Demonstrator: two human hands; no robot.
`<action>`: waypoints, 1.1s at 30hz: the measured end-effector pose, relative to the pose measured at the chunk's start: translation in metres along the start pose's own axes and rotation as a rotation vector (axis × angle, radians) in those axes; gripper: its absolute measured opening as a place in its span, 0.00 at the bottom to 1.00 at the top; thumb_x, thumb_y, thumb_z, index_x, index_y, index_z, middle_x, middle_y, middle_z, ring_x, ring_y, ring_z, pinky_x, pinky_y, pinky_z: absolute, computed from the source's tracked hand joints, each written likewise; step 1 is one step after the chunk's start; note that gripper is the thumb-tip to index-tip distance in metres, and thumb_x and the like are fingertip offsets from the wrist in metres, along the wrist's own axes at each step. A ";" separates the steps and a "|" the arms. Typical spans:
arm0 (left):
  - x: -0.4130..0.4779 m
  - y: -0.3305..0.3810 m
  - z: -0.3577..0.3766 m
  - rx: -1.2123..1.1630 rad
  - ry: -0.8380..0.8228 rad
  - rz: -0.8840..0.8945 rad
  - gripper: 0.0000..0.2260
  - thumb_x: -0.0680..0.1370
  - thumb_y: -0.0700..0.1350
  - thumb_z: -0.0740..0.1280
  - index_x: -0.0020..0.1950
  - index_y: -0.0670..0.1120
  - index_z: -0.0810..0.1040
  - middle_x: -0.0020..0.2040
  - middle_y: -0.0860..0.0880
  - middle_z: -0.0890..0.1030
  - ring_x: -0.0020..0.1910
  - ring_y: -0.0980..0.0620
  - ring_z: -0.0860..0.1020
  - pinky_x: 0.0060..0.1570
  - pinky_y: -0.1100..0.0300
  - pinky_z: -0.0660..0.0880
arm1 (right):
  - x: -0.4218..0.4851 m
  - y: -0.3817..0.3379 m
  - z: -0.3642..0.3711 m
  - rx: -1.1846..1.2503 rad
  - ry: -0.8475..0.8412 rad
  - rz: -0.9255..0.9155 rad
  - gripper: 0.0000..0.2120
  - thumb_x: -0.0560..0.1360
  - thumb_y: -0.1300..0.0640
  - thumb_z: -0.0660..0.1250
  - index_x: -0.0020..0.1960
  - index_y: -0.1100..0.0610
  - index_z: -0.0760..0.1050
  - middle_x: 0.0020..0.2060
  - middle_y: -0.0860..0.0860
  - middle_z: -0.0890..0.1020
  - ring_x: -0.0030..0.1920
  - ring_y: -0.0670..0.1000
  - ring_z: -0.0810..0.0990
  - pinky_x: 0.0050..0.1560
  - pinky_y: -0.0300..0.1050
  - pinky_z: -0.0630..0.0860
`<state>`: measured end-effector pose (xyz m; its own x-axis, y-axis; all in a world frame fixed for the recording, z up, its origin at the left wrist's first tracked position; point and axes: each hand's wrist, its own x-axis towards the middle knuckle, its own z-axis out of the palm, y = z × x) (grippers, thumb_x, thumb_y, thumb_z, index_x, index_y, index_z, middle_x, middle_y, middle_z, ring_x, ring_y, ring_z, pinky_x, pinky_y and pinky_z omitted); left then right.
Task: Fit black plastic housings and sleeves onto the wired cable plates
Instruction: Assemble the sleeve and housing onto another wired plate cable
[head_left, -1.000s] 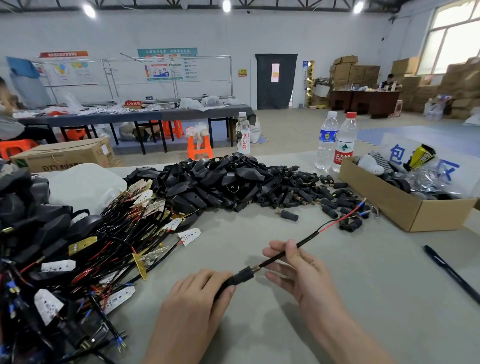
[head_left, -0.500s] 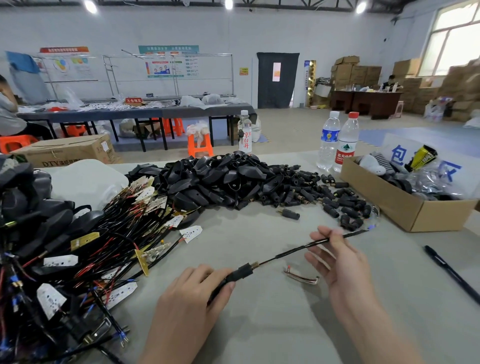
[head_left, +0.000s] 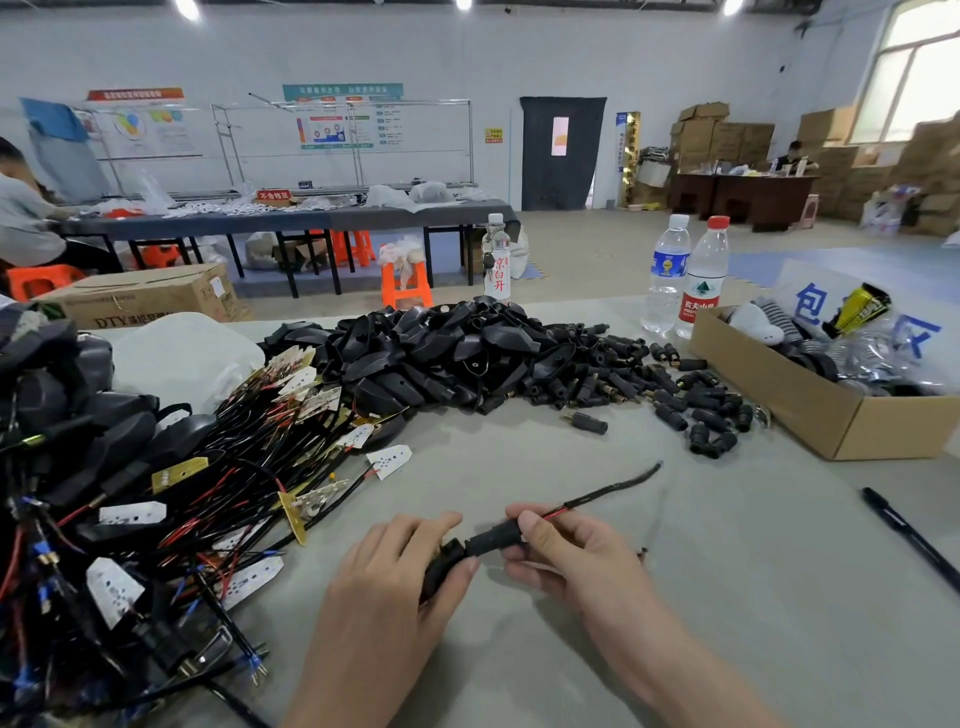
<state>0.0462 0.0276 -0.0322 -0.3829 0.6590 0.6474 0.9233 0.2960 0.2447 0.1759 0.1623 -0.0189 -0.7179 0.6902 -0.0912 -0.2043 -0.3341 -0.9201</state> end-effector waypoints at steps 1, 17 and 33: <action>0.000 0.001 -0.001 -0.020 -0.027 -0.031 0.18 0.75 0.59 0.62 0.57 0.52 0.82 0.45 0.56 0.79 0.44 0.52 0.78 0.41 0.58 0.75 | 0.001 0.000 -0.001 0.002 0.019 -0.010 0.07 0.78 0.62 0.67 0.50 0.61 0.84 0.43 0.57 0.86 0.41 0.49 0.84 0.41 0.39 0.81; -0.003 -0.003 0.000 -0.465 -0.188 -0.308 0.16 0.73 0.49 0.74 0.52 0.64 0.71 0.48 0.61 0.77 0.47 0.59 0.76 0.44 0.70 0.69 | 0.007 0.001 -0.008 0.056 0.032 -0.035 0.08 0.79 0.63 0.66 0.52 0.61 0.83 0.48 0.54 0.86 0.43 0.48 0.83 0.44 0.37 0.81; -0.002 -0.005 -0.001 -0.568 -0.202 -0.285 0.13 0.74 0.44 0.75 0.49 0.57 0.73 0.50 0.55 0.79 0.50 0.53 0.77 0.48 0.67 0.71 | 0.005 -0.001 -0.008 0.081 -0.053 -0.058 0.10 0.80 0.65 0.63 0.54 0.61 0.82 0.53 0.56 0.86 0.56 0.52 0.84 0.52 0.38 0.80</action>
<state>0.0425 0.0239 -0.0337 -0.5615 0.7419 0.3665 0.6363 0.1038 0.7644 0.1777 0.1716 -0.0215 -0.7369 0.6758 -0.0162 -0.2981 -0.3463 -0.8895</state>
